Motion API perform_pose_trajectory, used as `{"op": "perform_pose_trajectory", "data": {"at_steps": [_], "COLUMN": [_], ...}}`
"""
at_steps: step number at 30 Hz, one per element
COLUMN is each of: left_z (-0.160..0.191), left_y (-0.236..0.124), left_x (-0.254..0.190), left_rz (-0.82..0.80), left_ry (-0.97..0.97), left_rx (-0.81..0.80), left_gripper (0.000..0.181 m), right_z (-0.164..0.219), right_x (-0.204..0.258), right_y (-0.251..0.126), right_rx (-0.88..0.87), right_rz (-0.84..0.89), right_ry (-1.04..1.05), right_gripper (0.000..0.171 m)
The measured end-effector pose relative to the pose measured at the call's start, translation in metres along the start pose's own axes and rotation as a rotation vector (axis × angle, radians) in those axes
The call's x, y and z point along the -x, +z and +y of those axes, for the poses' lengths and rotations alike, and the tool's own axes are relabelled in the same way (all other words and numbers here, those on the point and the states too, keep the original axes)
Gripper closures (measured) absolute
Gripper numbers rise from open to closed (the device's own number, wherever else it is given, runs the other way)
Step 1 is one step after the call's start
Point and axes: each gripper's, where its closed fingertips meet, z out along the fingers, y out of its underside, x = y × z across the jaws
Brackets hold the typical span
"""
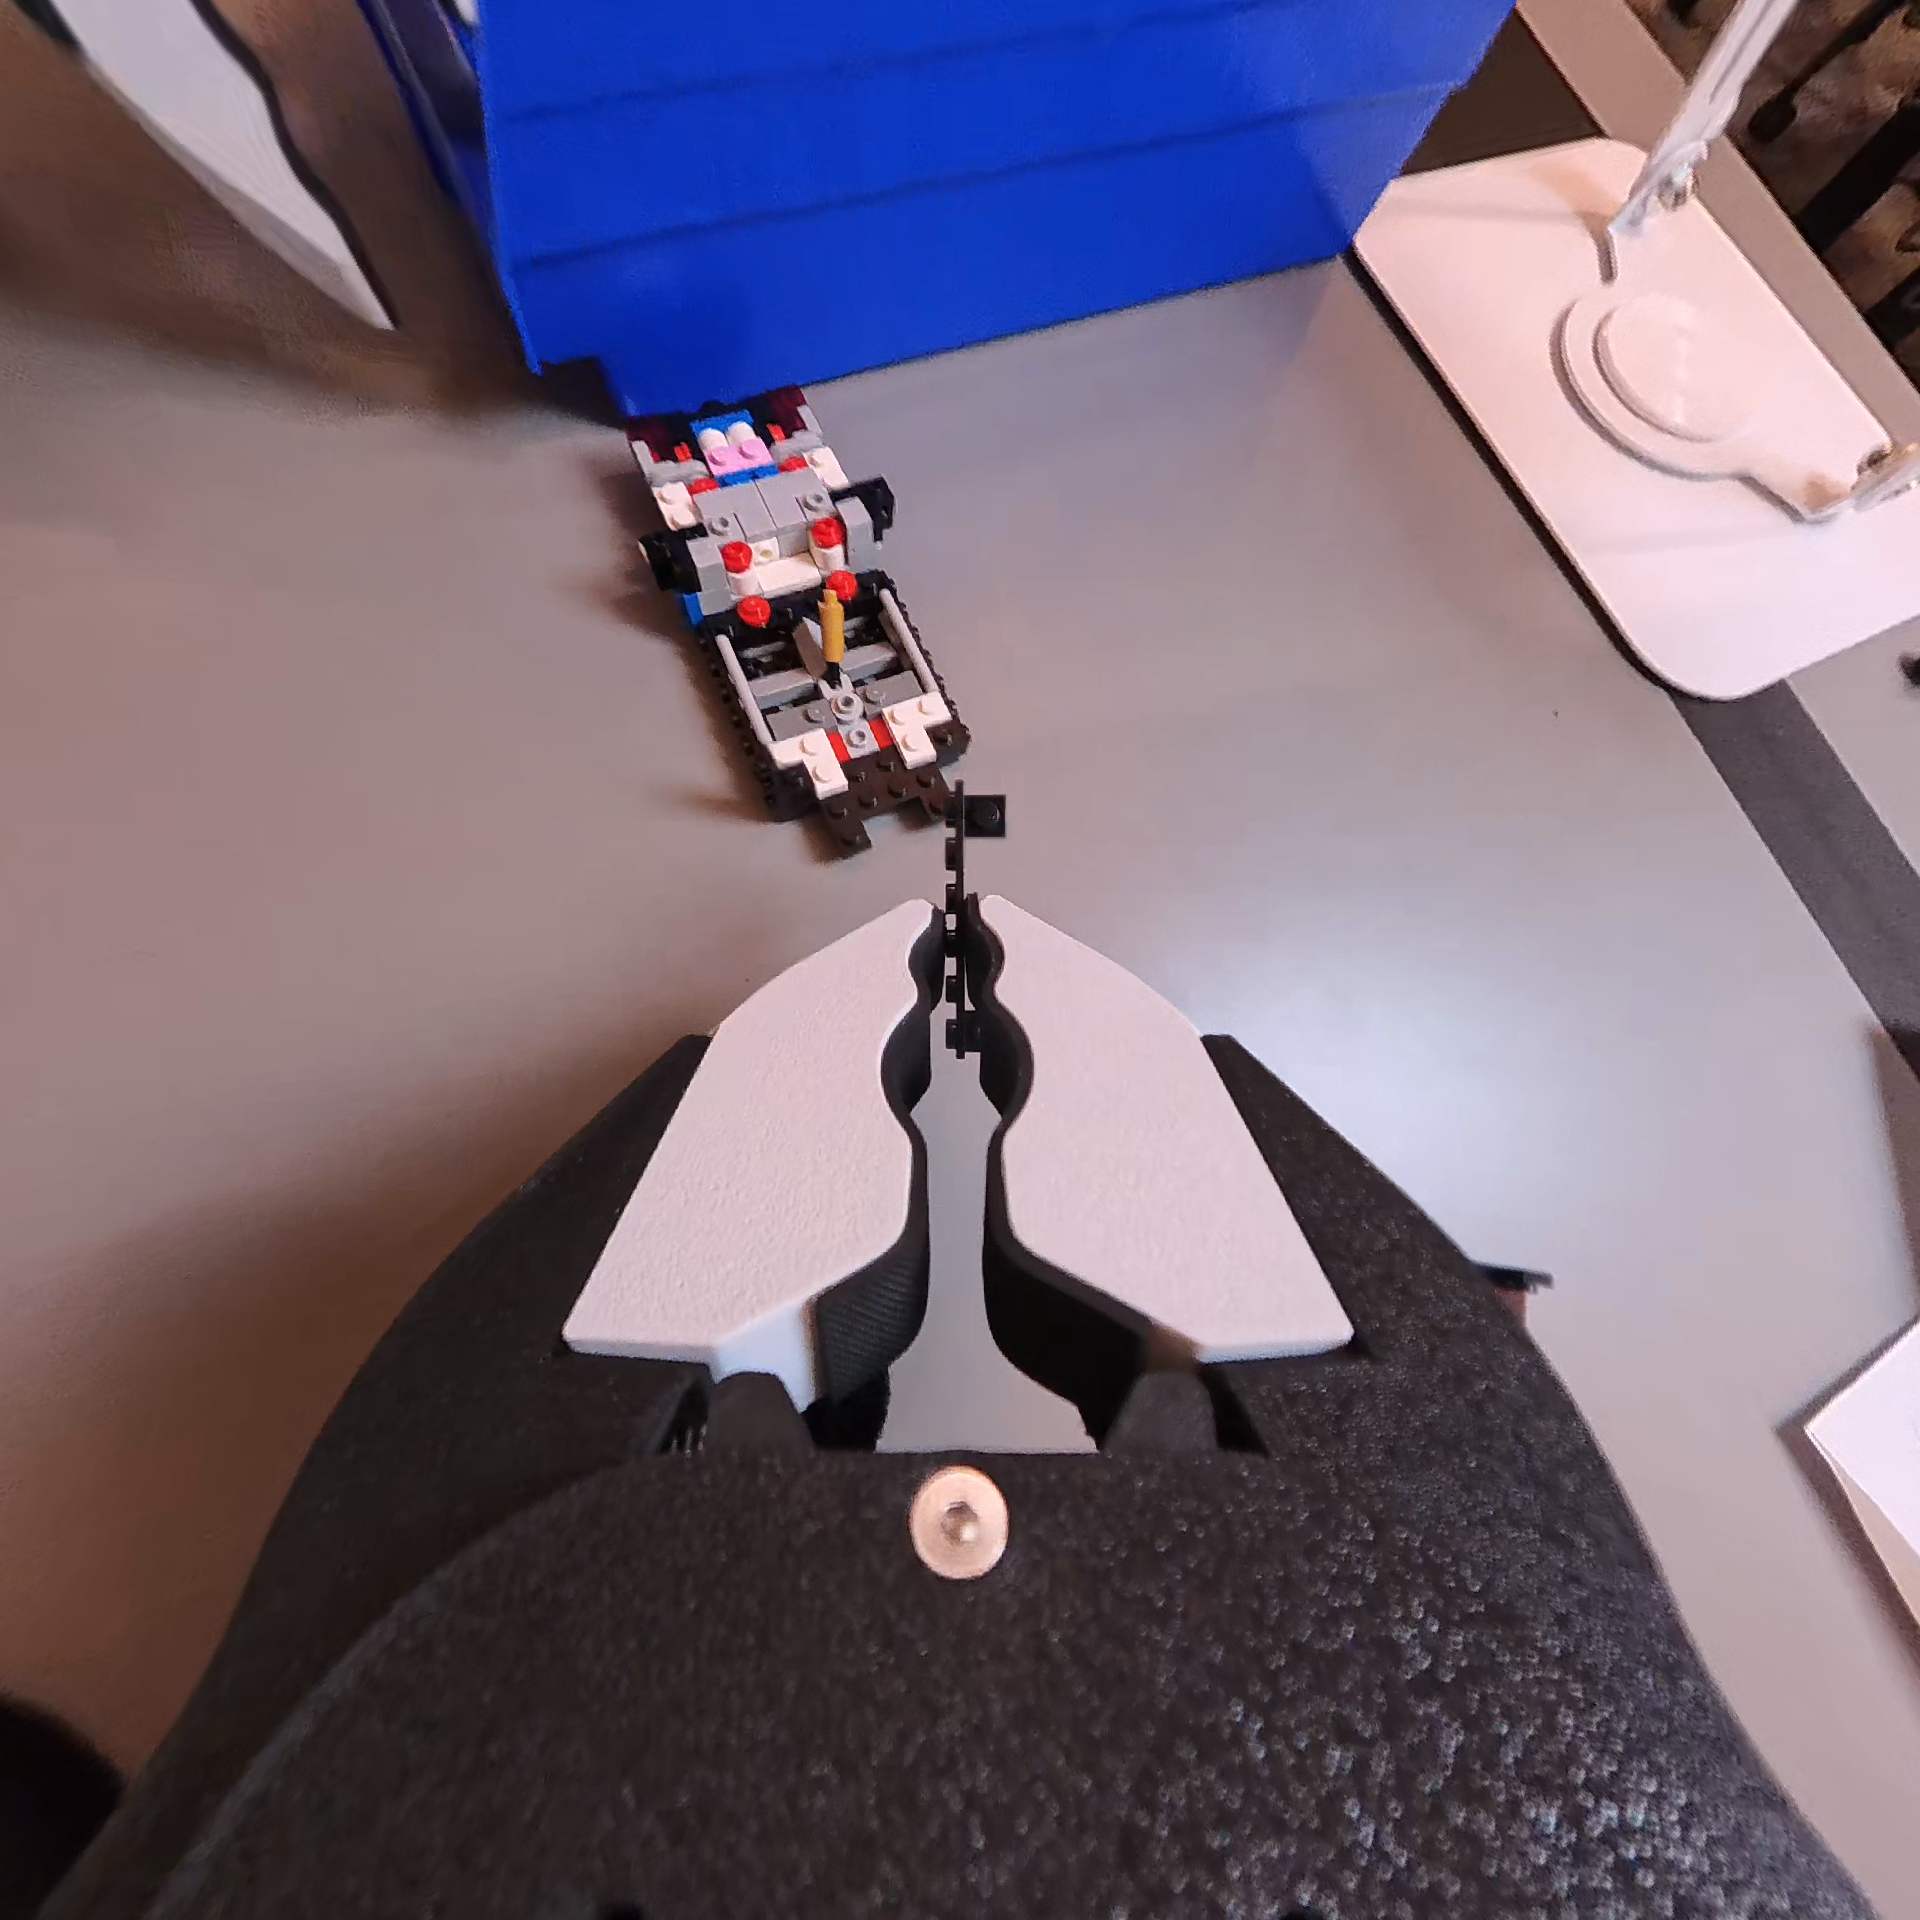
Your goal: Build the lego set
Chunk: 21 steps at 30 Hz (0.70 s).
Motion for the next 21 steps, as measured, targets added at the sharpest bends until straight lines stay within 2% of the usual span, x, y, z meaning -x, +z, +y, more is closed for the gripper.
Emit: {"op": "perform_pose_trajectory", "data": {"at_steps": [5, 7, 9, 11, 14, 15, 18, 20, 21], "left_z": [-0.070, -0.102, -0.122, -0.130, -0.140, -0.140, -0.131, -0.117, -0.103], "left_y": [-0.088, -0.101, -0.090, -0.071, -0.064, -0.062, -0.065, -0.078, -0.085], "left_x": [0.019, 0.019, 0.012, 0.008, -0.002, -0.004, 0.002, 0.026, 0.049], "left_rz": [-0.012, -0.040, -0.044, -0.042, 0.010, 0.008, -0.044, -0.126, -0.224], "left_ry": [-0.080, -0.046, -0.019, -0.014, -0.019, 0.005, 0.047, -0.012, -0.074], "left_rx": [-0.579, -0.751, -0.788, -0.752, -0.804, -0.800, -0.757, -0.737, -0.703], "left_gripper": [0.147, 0.147, 0.145, 0.143, 0.158, 0.166, 0.169, 0.169, 0.169], "right_z": [-0.041, -0.062, -0.079, -0.089, -0.096, -0.095, -0.093, -0.082, -0.072], "right_x": [0.026, 0.045, 0.058, 0.069, 0.075, 0.074, 0.062, 0.043, 0.034], "right_y": [-0.007, -0.011, -0.014, -0.016, -0.014, -0.011, -0.005, 0.003, 0.007], "right_rx": [-0.201, -0.297, -0.375, -0.433, -0.453, -0.442, -0.422, -0.363, -0.309], "right_rz": [-0.095, -0.172, -0.230, -0.264, -0.279, -0.267, -0.217, -0.134, -0.094], "right_ry": [-0.060, -0.070, -0.061, -0.068, -0.072, -0.076, -0.039, -0.024, -0.028], "right_gripper": [0.168, 0.168, 0.168, 0.168, 0.168, 0.168, 0.164, 0.154, 0.152]}}
